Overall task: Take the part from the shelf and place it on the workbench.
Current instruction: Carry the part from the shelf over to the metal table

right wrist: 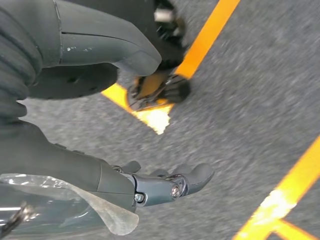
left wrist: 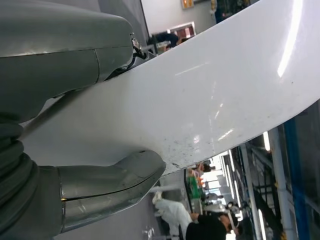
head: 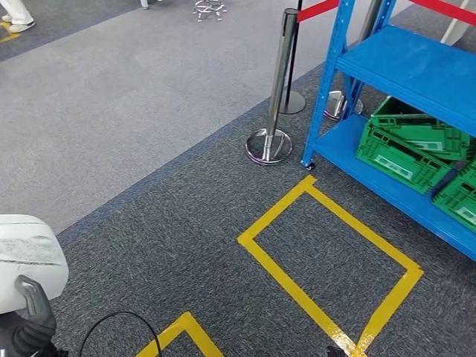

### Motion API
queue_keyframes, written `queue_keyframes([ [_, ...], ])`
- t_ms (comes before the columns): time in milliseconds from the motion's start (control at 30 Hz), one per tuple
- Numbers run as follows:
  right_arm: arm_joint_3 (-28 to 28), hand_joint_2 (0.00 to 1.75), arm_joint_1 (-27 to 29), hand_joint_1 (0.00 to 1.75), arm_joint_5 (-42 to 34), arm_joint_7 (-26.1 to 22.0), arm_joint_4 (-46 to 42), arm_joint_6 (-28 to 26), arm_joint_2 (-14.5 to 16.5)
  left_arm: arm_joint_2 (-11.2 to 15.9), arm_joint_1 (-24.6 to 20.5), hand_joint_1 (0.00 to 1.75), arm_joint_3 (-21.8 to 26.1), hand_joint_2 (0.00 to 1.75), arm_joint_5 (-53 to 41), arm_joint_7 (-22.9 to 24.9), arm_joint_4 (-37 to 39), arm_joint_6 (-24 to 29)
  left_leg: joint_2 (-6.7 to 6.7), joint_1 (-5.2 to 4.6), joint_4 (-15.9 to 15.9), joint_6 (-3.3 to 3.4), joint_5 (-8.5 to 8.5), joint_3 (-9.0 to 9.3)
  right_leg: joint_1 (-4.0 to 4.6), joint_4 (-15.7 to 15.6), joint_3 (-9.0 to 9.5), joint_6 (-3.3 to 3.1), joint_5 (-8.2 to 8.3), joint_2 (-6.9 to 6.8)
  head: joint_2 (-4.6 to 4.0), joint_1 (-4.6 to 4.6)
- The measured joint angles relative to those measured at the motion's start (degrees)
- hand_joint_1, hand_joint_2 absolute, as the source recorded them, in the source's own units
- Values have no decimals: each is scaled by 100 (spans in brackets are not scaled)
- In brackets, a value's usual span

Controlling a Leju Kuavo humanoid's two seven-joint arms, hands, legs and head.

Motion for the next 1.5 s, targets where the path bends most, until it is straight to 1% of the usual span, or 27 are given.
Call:
queue_keyframes([
  [67, -16, 175, -19, 0, 31, -213, 0, 86, -3, 45, -2, 175, -51, 175, 5, -1, -56, 79, 223, -40, -732, 62, 204, 405, 23, 3, 21, 32, -13, -109, 0, 4],
  [100, -16, 175, -17, 0, 67, -307, 0, 155, -28, 66, 4, 175, -75, 175, 22, -1, -92, 113, 290, -64, -911, 99, 226, 491, 35, 5, 25, 56, -19, -158, 0, 7],
  [133, -14, 175, -2, 0, 110, -396, 1, 279, -88, 86, 23, 175, -88, 175, 45, -1, -137, 140, 305, -89, -960, 135, 205, 495, 44, 3, 28, 86, -22, -204, 0, 8],
  [200, -8, 175, 64, 0, 190, -535, 1, 586, -262, 122, 95, 175, -78, 175, 103, -1, -254, 173, 184, -87, -994, 214, 233, 476, 31, 2, 50, 158, -50, -266, 0, 5],
  [267, -5, 175, 159, 0, 230, -597, 0, 805, -433, 146, 140, 175, -62, 175, 132, -1, -358, 187, 59, -67, -1055, 299, 281, 487, 10, 216, -38, 214, -239, -46, 1, 24],
  [333, -3, 175, 258, 0, 298, -549, -4, 895, -555, 154, 173, 175, -45, 175, 133, -1, -432, 191, -73, -64, -1074, 346, 311, 471, 5, 913, -369, 224, -611, 291, 0, 54],
  [367, 4, 175, 300, 0, 358, -482, -10, 906, -595, 153, 208, 175, -21, 175, 139, -1, -469, 191, -141, -70, -1072, 355, 316, 458, 11, 1310, -566, 222, -763, 374, -1, 60],
  [433, 38, 175, 349, 0, 502, -319, -21, 890, -640, 143, 306, 175, 85, 175, 213, -1, -556, 160, -271, -81, -1067, 360, 318, 455, 23, 1636, -760, 209, -760, 420, -1, 58],
  [500, 78, 175, 359, 0, 606, -207, -24, 866, -656, 115, 383, 175, 275, 175, 331, -1, -642, 62, -410, -80, -1051, 355, 316, 463, 17, 1077, -535, 192, -344, 498, 0, 57],
  [533, 94, 175, 358, 0, 637, -176, -24, 861, -662, 93, 402, 175, 380, 175, 372, -1, -683, 7, -481, -85, -1031, 345, 312, 457, 3, 675, -358, 188, -159, 633, 0, 57],
  [567, 109, 175, 358, 0, 657, -159, -24, 859, -667, 71, 408, 175, 476, 175, 395, -1, -722, -39, -552, -89, -998, 330, 307, 438, -15, 324, -207, 185, -37, 760, 0, 54],
  [633, 133, 175, 355, 0, 679, -141, -24, 860, -671, 32, 429, 175, 622, 175, 409, -1, -792, -88, -687, -84, -956, 272, 316, 378, -22, 58, -75, 169, -24, 897, 0, 54],
  [700, 150, 175, 344, 0, 681, -106, -24, 854, -658, -3, 457, 175, 726, 175, 363, -1, -840, -105, -781, -61, -941, 204, 338, 327, -16, 42, -38, 113, -10, 776, 0, 57],
  [767, 164, 175, 311, 0, 673, -7, -31, 720, -597, -42, 457, 175, 791, 175, 255, -1, -864, -98, -558, -66, -739, 143, 215, 227, -25, 21, -15, 42, 16, 626, -1, 31],
  [833, 173, 175, 246, 0, 674, 127, -34, 413, -450, -82, 424, 175, 806, 175, 135, 0, -870, -46, -225, -55, -98, 90, -137, -59, -10, 13, -11, 0, 15, 457, 0, 2],
  [900, 186, 175, 166, 0, 686, 215, -17, 183, -287, -116, 396, 175, 804, 175, 52, 1, -870, 46, -130, -24, 605, 52, -421, -375, 15, 15, -15, -15, 3, 285, 0, -1],
  [933, 199, 175, 134, 0, 694, 234, -5, 142, -226, -133, 393, 175, 803, 175, 6, 1, -869, 90, -119, -16, 719, 43, -417, -418, 20, 15, -17, -16, -5, 201, 0, -4],
  [1000, 224, 175, 85, 0, 713, 262, 15, 120, -149, -174, 390, 175, 804, 175, -131, 0, -868, 154, -59, -12, 249, 46, -105, -159, 22, 15, 11, -7, -27, 43, -1, -4],
  [1067, 247, 175, 52, 0, 727, 287, 22, 104, -109, -225, 374, 175, 806, 175, -298, 0, -867, 180, 172, -38, -554, 79, 183, 258, 40, 17, 39, 27, -59, -88, -1, -3],
  [1133, 267, 175, 33, 0, 738, 318, 24, 88, -102, -274, 355, 175, 814, 175, -405, 1, -867, 187, 304, -80, -893, 145, 227, 415, 68, 16, 58, 80, -83, -183, -1, 0],
  [1200, 280, 175, 18, 0, 755, 357, 24, 71, -90, -326, 346, 175, 838, 175, -484, 0, -869, 194, 198, -97, -915, 223, 240, 394, 72, 0, 94, 144, -95, -270, 0, -1],
  [1233, 289, 175, 8, 0, 763, 380, 25, 62, -81, -356, 342, 175, 855, 175, -529, -1, -870, 195, 144, -92, -941, 260, 256, 398, 62, 15, 92, 177, -126, -225, 0, 5],
  [1300, 305, 175, -12, 0, 774, 421, 28, 48, -63, -419, 308, 175, 884, 175, -620, -1, -874, 196, 36, -68, -994, 343, 301, 413, 39, 351, -76, 222, -349, 63, 1, 34],
  [1333, 310, 175, -14, 0, 773, 444, 31, 44, -59, -450, 287, 175, 896, 175, -661, 0, -875, 196, -15, -65, -1001, 370, 312, 405, 29, 711, -259, 228, -524, 246, 0, 51],
  [1400, 310, 175, -3, 0, 762, 473, 33, 41, -55, -502, 254, 175, 913, 175, -723, -1, -875, 196, -151, -69, -999, 399, 321, 388, 28, 1514, -688, 234, -804, 403, 0, 61],
  [1467, 308, 175, 14, 0, 751, 481, 33, 41, -55, -543, 240, 175, 934, 175, -753, -1, -875, 196, -306, -75, -996, 401, 322, 394, 31, 1677, -848, 227, -675, 427, 1, 60],
  [1500, 308, 175, 18, 0, 750, 483, 33, 42, -55, -560, 236, 175, 945, 175, -761, 0, -875, 196, -386, -75, -994, 400, 322, 404, 30, 1413, -764, 214, -452, 456, 0, 62],
])
